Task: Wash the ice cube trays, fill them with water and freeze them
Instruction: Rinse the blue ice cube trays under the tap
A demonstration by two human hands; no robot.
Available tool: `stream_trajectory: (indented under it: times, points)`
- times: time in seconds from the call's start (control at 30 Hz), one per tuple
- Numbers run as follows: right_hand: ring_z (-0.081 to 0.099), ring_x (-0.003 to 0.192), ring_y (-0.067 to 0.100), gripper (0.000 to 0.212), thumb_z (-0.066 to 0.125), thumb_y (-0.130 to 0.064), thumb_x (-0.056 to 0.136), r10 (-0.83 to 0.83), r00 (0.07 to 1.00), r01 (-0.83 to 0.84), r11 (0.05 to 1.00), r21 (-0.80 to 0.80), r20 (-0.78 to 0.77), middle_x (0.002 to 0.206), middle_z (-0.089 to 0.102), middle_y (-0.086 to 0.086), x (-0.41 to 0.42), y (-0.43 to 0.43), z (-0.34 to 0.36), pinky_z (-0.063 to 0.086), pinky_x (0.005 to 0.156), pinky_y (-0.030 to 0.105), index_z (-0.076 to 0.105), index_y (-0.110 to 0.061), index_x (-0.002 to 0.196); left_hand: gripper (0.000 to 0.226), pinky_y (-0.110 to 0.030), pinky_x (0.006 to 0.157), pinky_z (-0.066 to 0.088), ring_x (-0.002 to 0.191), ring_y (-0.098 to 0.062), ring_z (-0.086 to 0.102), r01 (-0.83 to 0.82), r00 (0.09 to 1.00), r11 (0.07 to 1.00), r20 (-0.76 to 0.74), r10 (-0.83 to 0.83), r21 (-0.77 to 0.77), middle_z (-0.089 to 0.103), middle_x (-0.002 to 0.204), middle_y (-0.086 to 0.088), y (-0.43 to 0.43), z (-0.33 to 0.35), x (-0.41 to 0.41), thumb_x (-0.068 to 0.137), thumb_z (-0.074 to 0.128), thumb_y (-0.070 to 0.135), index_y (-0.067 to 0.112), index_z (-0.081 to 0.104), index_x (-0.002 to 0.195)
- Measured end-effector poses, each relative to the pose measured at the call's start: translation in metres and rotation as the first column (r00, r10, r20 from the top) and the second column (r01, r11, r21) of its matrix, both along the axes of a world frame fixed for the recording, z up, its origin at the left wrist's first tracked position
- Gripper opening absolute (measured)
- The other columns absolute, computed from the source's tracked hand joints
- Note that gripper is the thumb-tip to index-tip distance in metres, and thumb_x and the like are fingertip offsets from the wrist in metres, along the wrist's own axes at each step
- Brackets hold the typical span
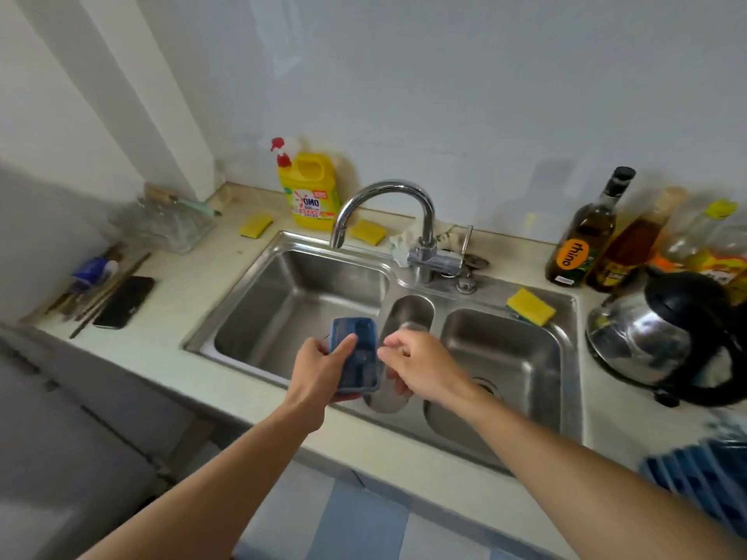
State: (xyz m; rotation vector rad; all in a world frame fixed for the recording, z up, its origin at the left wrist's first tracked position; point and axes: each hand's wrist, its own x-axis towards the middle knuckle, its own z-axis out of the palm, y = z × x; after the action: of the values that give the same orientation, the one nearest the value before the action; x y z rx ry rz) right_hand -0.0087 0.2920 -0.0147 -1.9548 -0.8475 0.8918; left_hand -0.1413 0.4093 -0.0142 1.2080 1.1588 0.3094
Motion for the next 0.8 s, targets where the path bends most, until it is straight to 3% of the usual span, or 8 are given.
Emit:
stream_trajectory:
  times: [0.07, 0.2, 0.37, 0.53, 0.6, 0.7, 0.8]
  points:
    - [0.067, 0.051, 0.011, 0.016, 0.059, -0.036, 0.101, -0.069, 0.997, 0.068, 0.997, -0.043, -0.037, 0.069, 0.070, -0.001, 0.020, 0.013, -0.010, 0.053, 0.050, 0.026, 0.065, -0.023, 0.095, 0.044, -0.040, 0.056, 0.061, 0.075, -0.029, 0.076, 0.015, 1.000, 1.000, 0.026, -0.014, -0.021, 0.063, 0.109, -0.019, 0.031, -0.010, 0.006, 0.089, 0.074, 0.037, 0.007, 0.049, 0.112]
    - [0.066, 0.048, 0.014, 0.029, 0.057, -0.038, 0.101, -0.306, 0.952, 0.299, 0.945, -0.134, -0.031, 0.068, 0.071, 0.003, 0.092, 0.040, -0.035, 0.054, 0.048, 0.027, 0.064, -0.011, 0.094, 0.042, -0.039, 0.056, 0.061, 0.069, -0.022, 0.076, 0.048, 0.999, 0.998, 0.013, -0.048, -0.047, 0.068, 0.105, -0.016, 0.075, -0.033, 0.030, 0.089, 0.074, 0.037, 0.012, 0.052, 0.115]
    - [0.065, 0.050, 0.021, 0.042, 0.052, -0.037, 0.102, -0.500, 0.860, 0.510, 0.843, -0.172, 0.100, 0.081, 0.074, 0.018, 0.182, 0.085, -0.064, 0.052, 0.042, 0.027, 0.065, -0.002, 0.083, 0.034, -0.045, 0.061, 0.063, 0.076, -0.027, 0.076, 0.093, 0.995, 0.995, -0.042, -0.094, -0.032, 0.071, 0.102, -0.017, 0.118, -0.057, 0.062, 0.093, 0.071, 0.034, 0.009, 0.060, 0.113]
    - [0.071, 0.064, 0.029, 0.058, 0.047, -0.048, 0.101, -0.551, 0.815, 0.580, 0.771, -0.264, 0.181, 0.108, 0.074, 0.019, 0.233, 0.116, -0.079, 0.044, 0.035, 0.021, 0.068, 0.004, 0.116, 0.029, -0.046, 0.062, 0.063, 0.073, -0.026, 0.076, 0.095, 0.994, 0.995, -0.054, -0.097, -0.044, 0.073, 0.098, -0.014, 0.152, -0.073, 0.086, 0.094, 0.069, 0.031, 0.010, 0.062, 0.113]
    - [0.067, 0.057, 0.030, 0.065, 0.042, -0.053, 0.101, -0.552, 0.814, 0.580, 0.750, -0.319, 0.181, 0.093, 0.073, 0.020, 0.247, 0.126, -0.080, 0.046, 0.037, 0.022, 0.067, 0.005, 0.115, 0.029, -0.043, 0.059, 0.062, 0.075, -0.027, 0.076, 0.079, 0.996, 0.994, -0.036, -0.082, -0.074, 0.072, 0.101, -0.015, 0.162, -0.077, 0.092, 0.095, 0.068, 0.029, 0.009, 0.060, 0.114]
    - [0.061, 0.044, 0.026, 0.062, 0.036, -0.052, 0.105, -0.507, 0.823, 0.568, 0.725, -0.390, 0.256, 0.064, 0.066, 0.012, 0.262, 0.137, -0.082, 0.053, 0.054, 0.029, 0.069, 0.000, 0.101, 0.028, -0.041, 0.058, 0.061, 0.077, -0.028, 0.076, 0.092, 0.995, 0.991, -0.021, -0.095, -0.098, 0.072, 0.103, -0.016, 0.174, -0.083, 0.099, 0.095, 0.068, 0.030, 0.010, 0.060, 0.113]
    - [0.065, 0.053, 0.029, 0.038, 0.044, -0.031, 0.102, -0.496, 0.812, 0.583, 0.694, -0.422, 0.307, 0.072, 0.069, 0.012, 0.271, 0.140, -0.087, 0.057, 0.059, 0.033, 0.070, -0.003, 0.100, 0.025, -0.036, 0.053, 0.059, 0.070, -0.023, 0.076, 0.114, 0.993, 0.989, -0.021, -0.117, -0.096, 0.072, 0.101, -0.015, 0.186, -0.086, 0.109, 0.095, 0.068, 0.030, 0.011, 0.061, 0.109]
